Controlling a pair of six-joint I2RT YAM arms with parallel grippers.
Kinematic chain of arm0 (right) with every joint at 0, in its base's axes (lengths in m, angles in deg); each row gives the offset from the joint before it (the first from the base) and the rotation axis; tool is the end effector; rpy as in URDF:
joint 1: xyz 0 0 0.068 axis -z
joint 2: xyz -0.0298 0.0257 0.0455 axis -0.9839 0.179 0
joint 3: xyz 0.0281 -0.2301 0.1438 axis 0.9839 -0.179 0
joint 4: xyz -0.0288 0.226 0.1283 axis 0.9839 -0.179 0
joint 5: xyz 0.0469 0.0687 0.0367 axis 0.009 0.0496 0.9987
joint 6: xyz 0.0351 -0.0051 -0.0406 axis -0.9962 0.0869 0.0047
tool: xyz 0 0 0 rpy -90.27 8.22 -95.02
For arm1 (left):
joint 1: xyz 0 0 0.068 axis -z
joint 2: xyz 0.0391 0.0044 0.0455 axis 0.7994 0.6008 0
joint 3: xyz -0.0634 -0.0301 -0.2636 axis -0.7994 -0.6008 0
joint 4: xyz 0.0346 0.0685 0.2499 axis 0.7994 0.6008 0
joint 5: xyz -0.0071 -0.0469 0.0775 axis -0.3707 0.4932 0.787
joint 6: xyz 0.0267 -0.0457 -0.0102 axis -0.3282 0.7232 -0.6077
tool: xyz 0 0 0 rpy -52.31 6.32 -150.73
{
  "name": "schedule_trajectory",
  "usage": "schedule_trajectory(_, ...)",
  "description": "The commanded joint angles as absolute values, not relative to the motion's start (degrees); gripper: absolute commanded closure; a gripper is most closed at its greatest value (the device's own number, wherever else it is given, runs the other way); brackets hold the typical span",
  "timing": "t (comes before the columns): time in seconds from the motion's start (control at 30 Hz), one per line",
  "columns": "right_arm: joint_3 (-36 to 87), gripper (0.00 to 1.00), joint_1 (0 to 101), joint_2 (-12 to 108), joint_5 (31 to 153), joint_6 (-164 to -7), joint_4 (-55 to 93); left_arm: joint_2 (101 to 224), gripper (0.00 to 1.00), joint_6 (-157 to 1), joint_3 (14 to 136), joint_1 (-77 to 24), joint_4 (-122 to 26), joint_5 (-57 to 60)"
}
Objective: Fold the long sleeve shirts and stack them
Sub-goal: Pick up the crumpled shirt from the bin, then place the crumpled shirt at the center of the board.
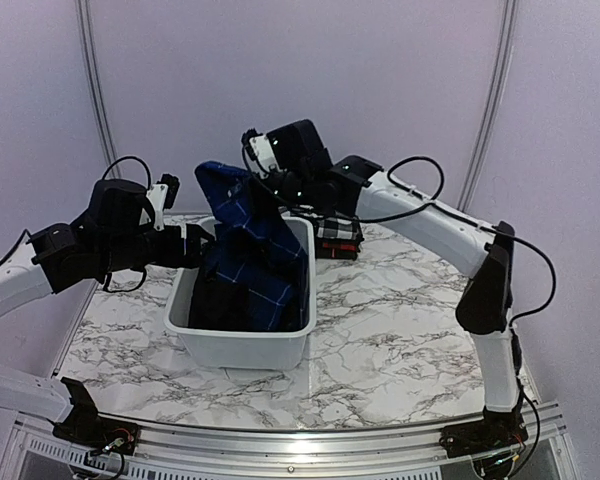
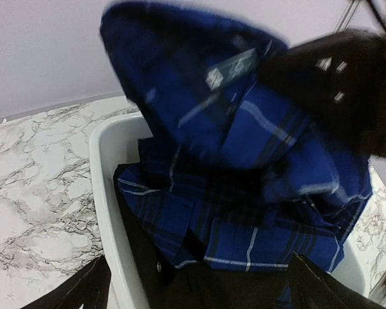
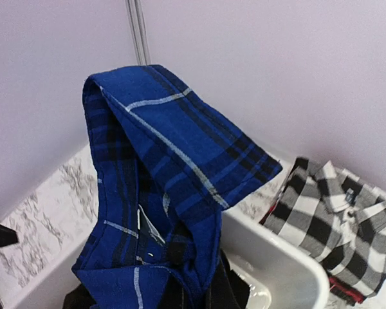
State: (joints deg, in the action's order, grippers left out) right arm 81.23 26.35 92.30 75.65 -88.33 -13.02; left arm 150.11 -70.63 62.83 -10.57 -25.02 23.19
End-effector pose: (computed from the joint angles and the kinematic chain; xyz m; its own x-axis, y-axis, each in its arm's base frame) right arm 0.3075 0.4039 0.3636 -0.3833 -0.2441 -0.8908 -0.6549 0.7519 0.0758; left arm 0.1884 -0.1614 0.3504 -0.4498 -0.0195 -0.8929 0.3767 0.9023 -0.2095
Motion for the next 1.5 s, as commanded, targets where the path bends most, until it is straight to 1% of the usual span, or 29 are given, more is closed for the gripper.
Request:
schedule_trajectory(0.0,83.4,1.0,26.1,84.2,69.3,-83.0,-4.2,149.2,0.01,-70.0,62.1,-11.0,-26.7,21.7)
schedule_trajectory(0.13,83.6,1.0,25.2,81.2,61.9,-77.7,-1.0,149.3,0.01,-69.9,62.0,-10.9,-27.2,20.9)
schedule_trajectory(0.33,84.2,1.0,25.1,75.5,42.1,-63.4,5.0,150.3,0.01,-70.3,62.3,-10.9,-27.9,19.6)
schedule_trajectory(0.4,82.8,1.0,25.4,73.3,35.3,-58.3,8.5,151.2,0.01,-70.4,62.6,-10.9,-28.2,18.8)
schedule_trajectory(0.5,78.6,1.0,26.4,69.9,28.4,-51.9,13.8,152.8,0.01,-70.4,62.9,-10.9,-29.2,16.4)
schedule_trajectory(0.67,70.6,1.0,29.6,62.4,22.6,-48.9,18.9,156.1,0.01,-70.2,63.5,-10.9,-30.2,12.2)
schedule_trajectory(0.77,68.4,1.0,32.5,58.7,18.5,-46.0,21.7,157.5,0.01,-69.8,63.6,-10.9,-30.6,11.1)
schedule_trajectory(0.83,66.5,1.0,33.8,56.4,16.4,-41.9,26.2,158.0,0.01,-69.6,63.7,-10.9,-30.9,10.7)
schedule_trajectory(0.93,63.4,1.0,34.8,53.4,14.0,-32.2,37.0,158.8,0.01,-69.1,63.8,-10.9,-31.6,10.1)
schedule_trajectory(1.03,63.7,1.0,35.3,51.8,13.7,-27.9,40.7,159.4,0.01,-68.6,63.8,-10.8,-32.0,8.7)
schedule_trajectory(1.1,65.0,1.0,35.4,51.1,15.0,-32.8,35.7,159.7,0.01,-68.4,63.8,-10.8,-32.2,8.2)
schedule_trajectory(1.2,66.9,1.0,35.3,51.5,18.7,-45.4,18.5,160.1,0.01,-68.0,63.8,-10.8,-32.6,7.7)
schedule_trajectory(1.3,66.2,1.0,35.3,52.4,29.7,-61.2,3.1,160.9,0.01,-67.7,64.1,-10.7,-32.9,6.9)
schedule_trajectory(1.37,64.3,1.0,35.1,53.0,36.7,-68.1,-1.1,161.5,0.01,-67.4,64.4,-10.8,-33.1,6.4)
schedule_trajectory(1.47,63.9,1.0,34.9,54.7,41.3,-73.5,-4.6,162.0,0.01,-67.3,64.8,-10.7,-33.3,5.9)
